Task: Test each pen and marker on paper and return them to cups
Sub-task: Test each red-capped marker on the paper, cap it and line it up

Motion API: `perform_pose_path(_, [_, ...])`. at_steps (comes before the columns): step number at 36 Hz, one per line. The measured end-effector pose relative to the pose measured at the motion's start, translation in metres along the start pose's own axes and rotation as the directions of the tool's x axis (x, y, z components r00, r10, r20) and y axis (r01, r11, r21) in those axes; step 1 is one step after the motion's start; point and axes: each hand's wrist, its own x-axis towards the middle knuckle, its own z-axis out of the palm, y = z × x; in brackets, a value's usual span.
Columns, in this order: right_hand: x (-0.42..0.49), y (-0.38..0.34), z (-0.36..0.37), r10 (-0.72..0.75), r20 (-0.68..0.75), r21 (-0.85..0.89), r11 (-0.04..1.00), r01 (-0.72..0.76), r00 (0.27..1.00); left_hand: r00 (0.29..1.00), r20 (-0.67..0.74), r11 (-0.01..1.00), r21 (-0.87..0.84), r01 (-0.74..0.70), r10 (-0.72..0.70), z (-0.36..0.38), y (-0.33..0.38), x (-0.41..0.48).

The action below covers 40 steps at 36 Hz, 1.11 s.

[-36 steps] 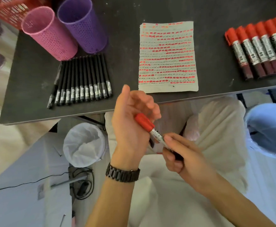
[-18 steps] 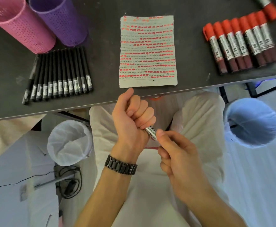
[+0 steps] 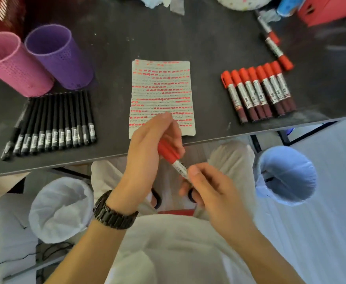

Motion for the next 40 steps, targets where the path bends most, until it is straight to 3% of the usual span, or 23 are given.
perform_pose_path(4, [0.019, -0.013, -0.046, -0.152, -0.215, -0.087, 0.987, 0.136, 0.965, 0.942, -0.051, 0.883, 0.37, -0.29, 0.331, -0.016, 0.004, 0.018])
perform_pose_path(7, [0.035, -0.026, -0.092, -0.216, -0.406, -0.104, 0.976, 0.19, 0.888, 0.88, -0.02, 0.619, 0.719, -0.317, 0.475, -0.039, 0.001, 0.038])
perform_pose_path(10, [0.053, -0.04, -0.139, -0.313, -0.522, -0.223, 0.948, 0.227, 0.794, 0.881, 0.037, 0.419, 0.87, -0.261, 0.472, -0.06, -0.01, 0.053])
perform_pose_path(16, [0.109, -0.047, -0.205, -0.405, -0.628, -0.506, 0.861, 0.047, 0.665, 0.934, 0.11, 0.268, 0.94, -0.209, 0.341, -0.071, -0.031, 0.054])
perform_pose_path(22, [0.139, -0.04, -0.22, -0.383, -0.608, -0.645, 0.749, -0.152, 0.695, 0.941, 0.112, 0.246, 0.949, -0.196, 0.319, -0.074, -0.034, 0.056])
perform_pose_path(40, [0.164, -0.052, -0.22, -0.328, -0.575, -0.704, 0.665, -0.249, 0.75, 0.949, 0.086, 0.229, 0.96, -0.16, 0.302, -0.076, -0.038, 0.056])
